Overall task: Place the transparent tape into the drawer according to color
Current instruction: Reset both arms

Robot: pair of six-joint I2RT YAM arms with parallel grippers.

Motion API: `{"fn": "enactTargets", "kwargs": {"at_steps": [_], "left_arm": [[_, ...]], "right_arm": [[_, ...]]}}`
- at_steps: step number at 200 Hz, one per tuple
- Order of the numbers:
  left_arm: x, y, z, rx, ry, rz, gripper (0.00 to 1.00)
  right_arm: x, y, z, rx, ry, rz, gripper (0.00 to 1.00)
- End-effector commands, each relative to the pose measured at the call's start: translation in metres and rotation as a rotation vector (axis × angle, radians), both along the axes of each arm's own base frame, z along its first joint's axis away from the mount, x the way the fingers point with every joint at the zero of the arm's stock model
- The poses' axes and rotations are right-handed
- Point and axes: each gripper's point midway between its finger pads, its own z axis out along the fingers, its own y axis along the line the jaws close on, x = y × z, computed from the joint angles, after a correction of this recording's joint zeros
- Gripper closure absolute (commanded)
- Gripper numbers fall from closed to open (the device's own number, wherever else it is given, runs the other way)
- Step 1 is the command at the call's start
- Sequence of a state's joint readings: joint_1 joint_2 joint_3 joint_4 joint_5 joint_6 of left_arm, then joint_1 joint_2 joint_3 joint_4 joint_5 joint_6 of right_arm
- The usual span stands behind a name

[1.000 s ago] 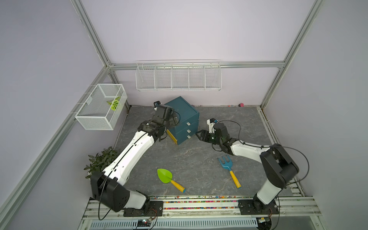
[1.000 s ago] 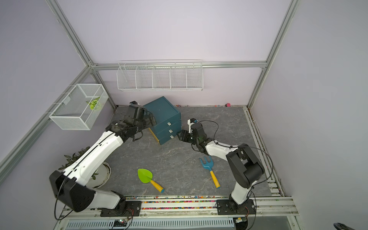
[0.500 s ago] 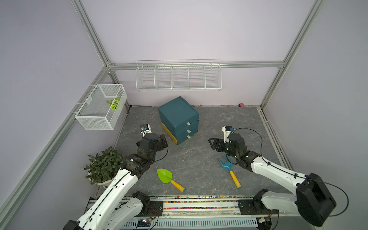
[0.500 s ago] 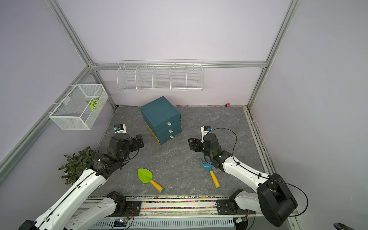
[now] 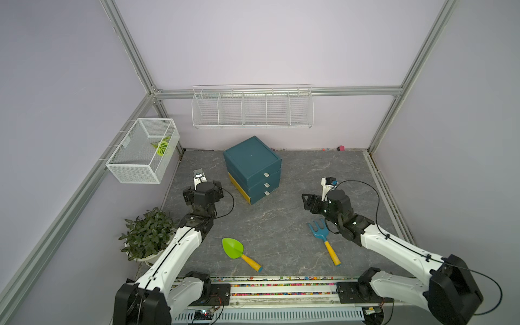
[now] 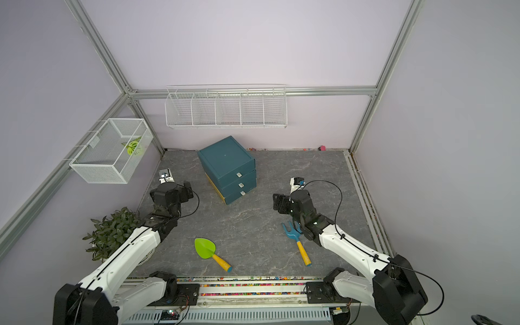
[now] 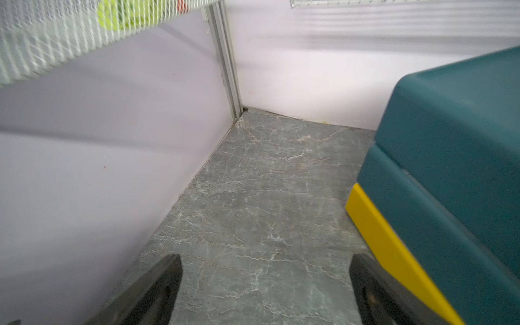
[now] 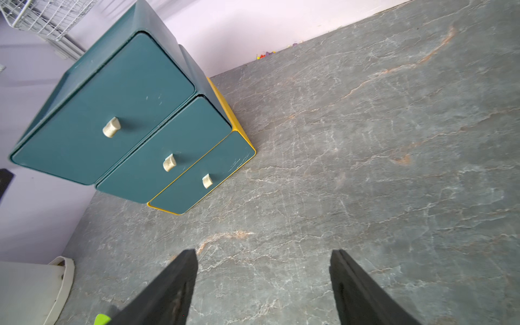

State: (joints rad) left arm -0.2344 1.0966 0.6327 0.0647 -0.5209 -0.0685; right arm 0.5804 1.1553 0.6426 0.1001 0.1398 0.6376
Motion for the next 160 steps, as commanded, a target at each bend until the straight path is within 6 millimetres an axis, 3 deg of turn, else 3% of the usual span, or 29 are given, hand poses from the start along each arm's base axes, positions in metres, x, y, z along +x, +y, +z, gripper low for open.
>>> {"fn": "enactTargets", "kwargs": {"at_steps": [1,40,102,122,128,133,160], "left_arm": [[0.014,-0.002,-0.008,0.044,-0.062,-0.065,0.02],[0.015,0.02,-0.038,0.025,-0.129,0.01,0.02],[0.034,0.023,-0.071,-0.036,-0.134,0.014,0.02],[0.034,0.02,-0.072,-0.043,-0.139,-0.014,0.02],[0.034,0.018,-0.072,-0.046,-0.143,-0.029,0.02],[0.033,0.017,-0.072,-0.048,-0.149,-0.039,0.02],[0.024,0.012,-0.08,-0.072,-0.183,-0.11,0.0]], "right_arm": [[0.004,-0.004,0.014,-0.012,-0.04,-0.023,0.21],[0.0,-0.007,0.014,-0.028,-0.038,-0.023,0.21],[-0.007,-0.022,0.018,-0.077,-0.058,-0.051,0.2],[-0.007,-0.026,0.018,-0.109,-0.068,-0.059,0.2],[-0.006,-0.027,0.019,-0.123,-0.069,-0.06,0.14],[-0.005,-0.029,0.018,-0.135,-0.065,-0.071,0.02],[-0.001,-0.04,0.013,-0.191,-0.031,-0.133,0.01]]}}
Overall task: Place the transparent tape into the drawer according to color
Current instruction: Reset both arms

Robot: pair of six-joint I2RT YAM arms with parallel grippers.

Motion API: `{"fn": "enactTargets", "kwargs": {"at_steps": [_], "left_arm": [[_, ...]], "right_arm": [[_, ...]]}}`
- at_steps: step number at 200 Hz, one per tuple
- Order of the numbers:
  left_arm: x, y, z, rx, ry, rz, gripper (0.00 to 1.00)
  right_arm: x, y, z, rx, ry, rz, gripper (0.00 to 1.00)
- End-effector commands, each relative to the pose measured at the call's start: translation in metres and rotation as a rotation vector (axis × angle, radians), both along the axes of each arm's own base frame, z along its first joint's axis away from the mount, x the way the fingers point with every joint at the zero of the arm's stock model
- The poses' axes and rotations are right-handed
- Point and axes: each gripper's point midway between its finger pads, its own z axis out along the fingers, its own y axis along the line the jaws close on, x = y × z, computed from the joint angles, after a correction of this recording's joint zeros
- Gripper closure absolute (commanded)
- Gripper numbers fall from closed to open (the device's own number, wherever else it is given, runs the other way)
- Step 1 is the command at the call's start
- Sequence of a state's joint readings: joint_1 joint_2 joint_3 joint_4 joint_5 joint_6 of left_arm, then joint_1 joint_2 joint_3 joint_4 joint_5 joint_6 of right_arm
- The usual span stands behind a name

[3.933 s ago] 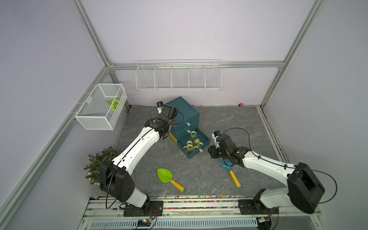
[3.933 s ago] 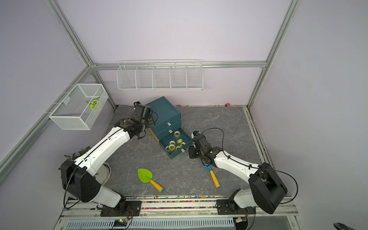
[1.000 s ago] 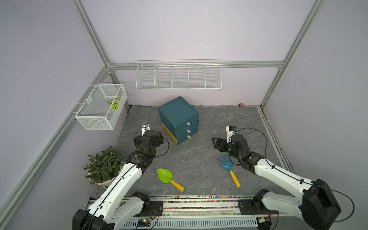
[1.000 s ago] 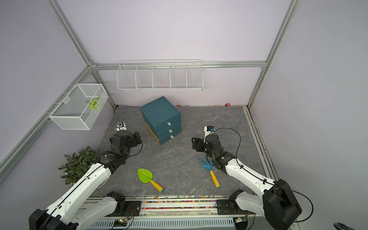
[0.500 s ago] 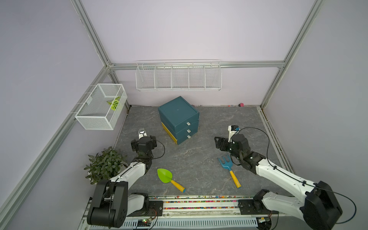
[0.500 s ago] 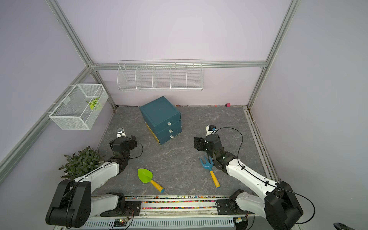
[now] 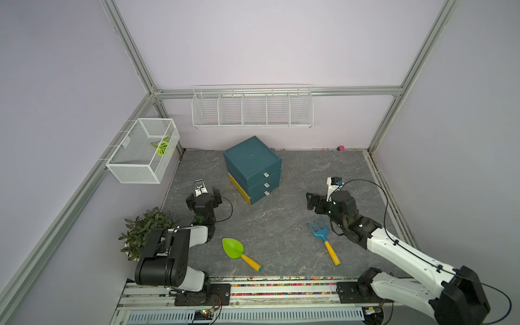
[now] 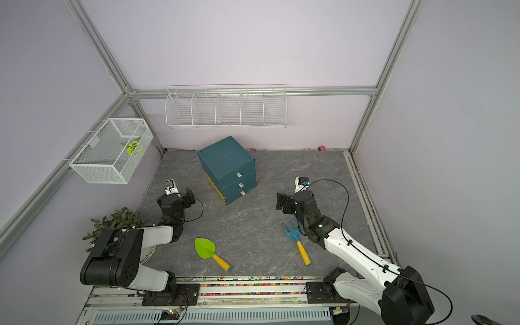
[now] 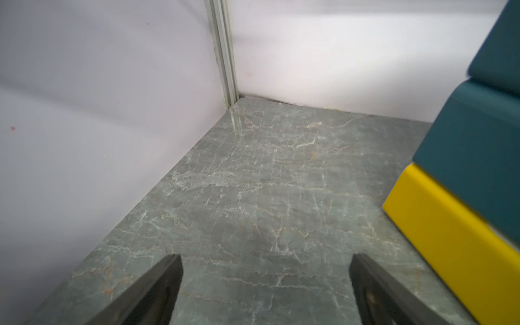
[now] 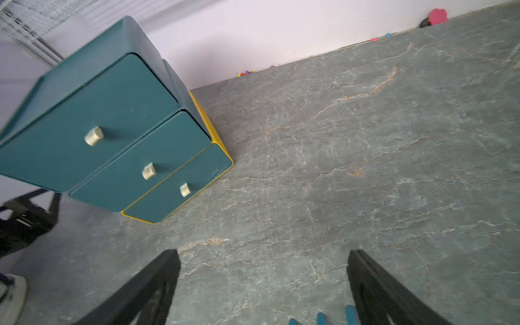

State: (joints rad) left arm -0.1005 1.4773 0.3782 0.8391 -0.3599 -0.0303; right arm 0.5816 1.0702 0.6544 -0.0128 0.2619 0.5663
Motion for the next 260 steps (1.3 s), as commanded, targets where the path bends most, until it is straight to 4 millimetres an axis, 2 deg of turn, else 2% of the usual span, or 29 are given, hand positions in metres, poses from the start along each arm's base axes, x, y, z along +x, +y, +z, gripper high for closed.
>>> {"fn": "enactTargets", "kwargs": {"at_steps": [1,12,30,40,67,96,122,152,185,200,260], "left_arm": [[-0.007,-0.009,0.0,-0.022,-0.072,-0.087,0.0],[-0.007,-0.012,0.005,0.005,-0.132,-0.106,0.0],[0.003,-0.005,-0.004,-0.049,-0.026,-0.079,0.0],[0.004,-0.002,-0.003,-0.052,-0.039,-0.077,0.0],[0.004,-0.002,-0.004,-0.057,-0.03,-0.076,0.0],[0.004,-0.002,-0.004,-0.057,-0.03,-0.075,0.0],[0.004,-0.002,-0.004,-0.057,-0.029,-0.076,0.0],[0.004,-0.002,-0.004,-0.058,-0.029,-0.076,0.0],[0.004,-0.002,-0.004,-0.058,-0.03,-0.075,0.0],[0.004,-0.002,-0.004,-0.058,-0.03,-0.075,0.0],[0.004,-0.003,-0.004,-0.058,-0.03,-0.077,0.0]], "right_arm": [[0.005,-0.013,0.0,-0.076,0.011,-0.065,0.01],[0.007,-0.017,-0.004,-0.099,0.028,-0.097,0.01],[0.012,-0.031,-0.003,-0.143,0.045,-0.18,0.01],[0.015,-0.041,0.0,-0.183,0.038,-0.227,0.01],[0.027,-0.074,0.017,-0.274,0.004,-0.316,0.05],[0.044,-0.113,0.028,-0.424,-0.093,-0.365,0.03],[0.05,-0.154,0.013,-0.557,-0.112,-0.447,0.03],[0.05,-0.185,-0.023,-0.55,-0.107,-0.47,0.03],[0.057,-0.19,-0.048,-0.476,-0.134,-0.433,0.03],[0.063,-0.184,-0.053,-0.462,-0.178,-0.402,0.02],[0.078,-0.166,-0.085,-0.47,-0.135,-0.278,0.02]]}}
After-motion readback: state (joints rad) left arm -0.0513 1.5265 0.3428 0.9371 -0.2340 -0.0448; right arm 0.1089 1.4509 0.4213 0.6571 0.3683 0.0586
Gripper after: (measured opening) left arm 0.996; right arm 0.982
